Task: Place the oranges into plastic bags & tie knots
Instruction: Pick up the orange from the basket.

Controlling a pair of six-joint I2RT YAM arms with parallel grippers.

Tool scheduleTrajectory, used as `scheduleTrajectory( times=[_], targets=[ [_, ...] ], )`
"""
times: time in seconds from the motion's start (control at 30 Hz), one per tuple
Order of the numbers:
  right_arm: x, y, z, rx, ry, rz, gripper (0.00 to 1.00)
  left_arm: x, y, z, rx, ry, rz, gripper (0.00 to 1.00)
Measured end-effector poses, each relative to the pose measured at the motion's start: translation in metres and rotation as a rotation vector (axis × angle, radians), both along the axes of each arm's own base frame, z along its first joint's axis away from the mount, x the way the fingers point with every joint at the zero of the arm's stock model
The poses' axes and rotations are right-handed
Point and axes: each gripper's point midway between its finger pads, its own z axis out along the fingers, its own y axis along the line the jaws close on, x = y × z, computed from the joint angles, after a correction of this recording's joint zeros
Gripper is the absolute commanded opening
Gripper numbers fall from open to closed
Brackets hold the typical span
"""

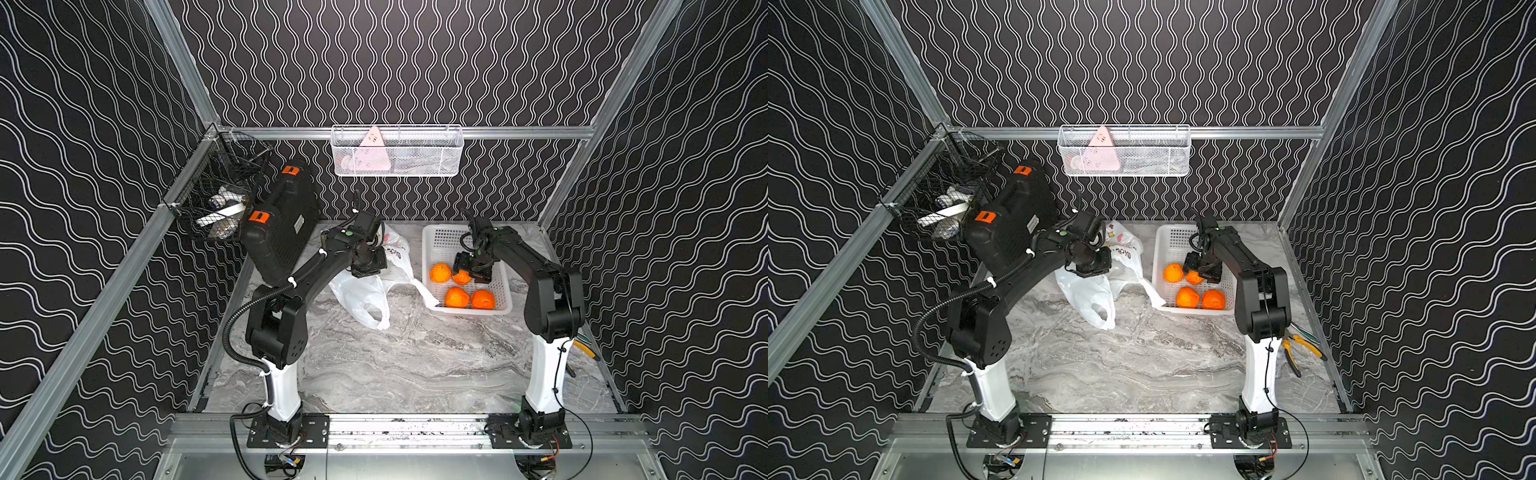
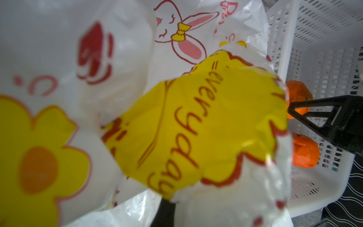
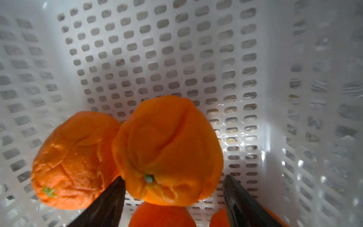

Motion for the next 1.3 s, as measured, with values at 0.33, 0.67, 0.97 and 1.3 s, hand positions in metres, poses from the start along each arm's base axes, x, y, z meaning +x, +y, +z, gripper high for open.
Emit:
scheduleTrajectory(
  times=[0.33,0.67,0.97,1.3],
  targets=[
    [0.01,-0.007,-0.005,-0.046,-0.016,-0.005,0.59,0.002,0.0,0.015,-0.043,-0.024,-0.009,0.0],
    [0.012,-0.02,0.003,-0.085,-0.051,-0.005,0.79,-0.008,0.009,0.051,-0.099,-0.064,0.024,0.0],
    [0.029,-0.019,-0.014,-0.076,-0.048,-0.012,0.73,-0.023,0.01,0.039,-0.12,0.007,0.076,0.0],
    [0.037,-0.025,-0.01,-0.095,-0.072,-0.006,0.52,-0.022,0.0,0.017,-0.143,0.062,0.086,0.0]
  ],
)
